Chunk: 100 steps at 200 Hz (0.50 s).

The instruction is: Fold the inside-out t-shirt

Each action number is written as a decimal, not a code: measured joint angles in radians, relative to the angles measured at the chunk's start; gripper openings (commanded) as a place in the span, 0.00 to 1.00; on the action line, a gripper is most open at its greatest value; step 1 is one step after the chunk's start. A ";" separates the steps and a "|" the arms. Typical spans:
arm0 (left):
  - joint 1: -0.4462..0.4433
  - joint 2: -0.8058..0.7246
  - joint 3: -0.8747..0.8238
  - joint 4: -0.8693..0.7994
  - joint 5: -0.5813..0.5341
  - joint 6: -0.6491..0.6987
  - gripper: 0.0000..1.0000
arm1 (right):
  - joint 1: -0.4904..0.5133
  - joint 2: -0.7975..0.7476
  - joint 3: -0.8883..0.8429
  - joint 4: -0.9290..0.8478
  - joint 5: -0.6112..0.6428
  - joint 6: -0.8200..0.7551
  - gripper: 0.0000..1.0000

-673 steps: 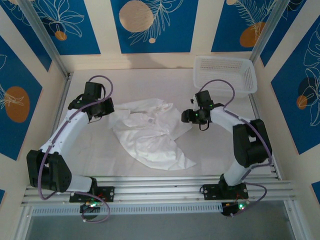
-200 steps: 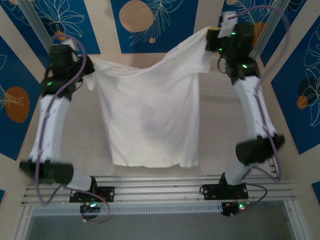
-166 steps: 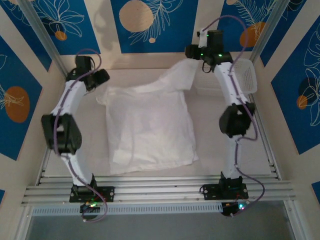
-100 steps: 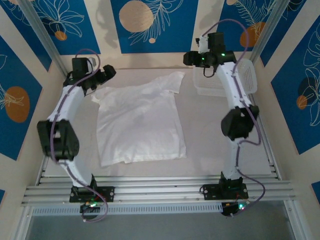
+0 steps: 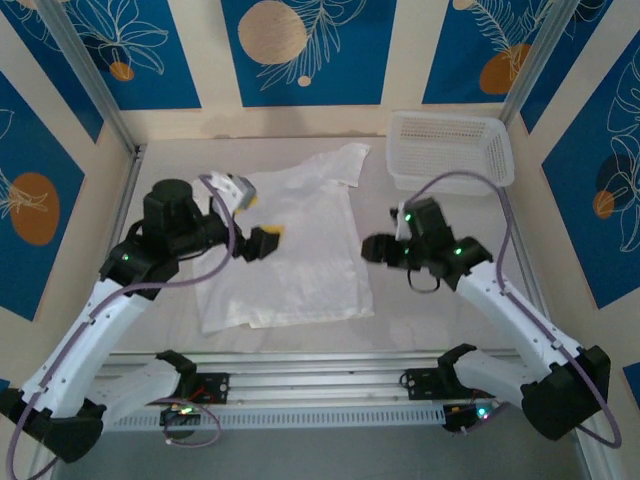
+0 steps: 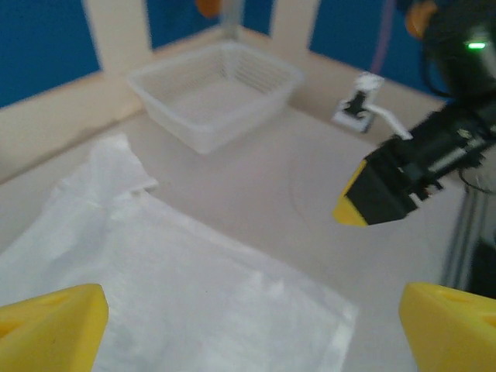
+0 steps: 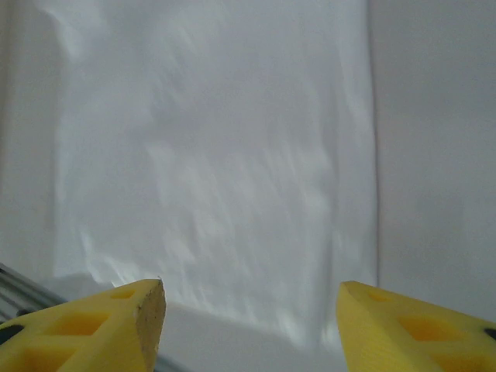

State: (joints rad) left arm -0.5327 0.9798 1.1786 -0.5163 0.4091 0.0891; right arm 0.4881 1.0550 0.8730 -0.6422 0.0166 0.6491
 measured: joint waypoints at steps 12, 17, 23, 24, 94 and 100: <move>-0.060 0.010 -0.010 -0.062 -0.022 0.071 0.97 | 0.052 -0.008 -0.089 -0.018 -0.003 0.108 0.60; -0.083 0.016 -0.019 -0.084 -0.030 0.097 0.98 | 0.072 -0.009 -0.121 -0.024 -0.006 0.152 0.59; -0.111 0.024 -0.034 -0.107 -0.045 0.127 0.99 | 0.094 -0.008 -0.151 -0.026 -0.016 0.193 0.59; -0.118 0.026 -0.038 -0.111 -0.048 0.133 0.99 | 0.100 -0.008 -0.158 -0.026 -0.018 0.206 0.59; -0.250 0.076 -0.218 -0.146 -0.077 0.276 0.99 | 0.229 0.233 -0.209 0.106 -0.021 0.399 0.49; -0.250 0.076 -0.221 -0.136 -0.077 0.281 0.99 | 0.229 0.265 -0.208 0.128 -0.021 0.399 0.49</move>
State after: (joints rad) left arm -0.7826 1.0557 0.9573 -0.6525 0.3325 0.3698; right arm 0.7174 1.3201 0.6655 -0.5140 -0.0048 1.0477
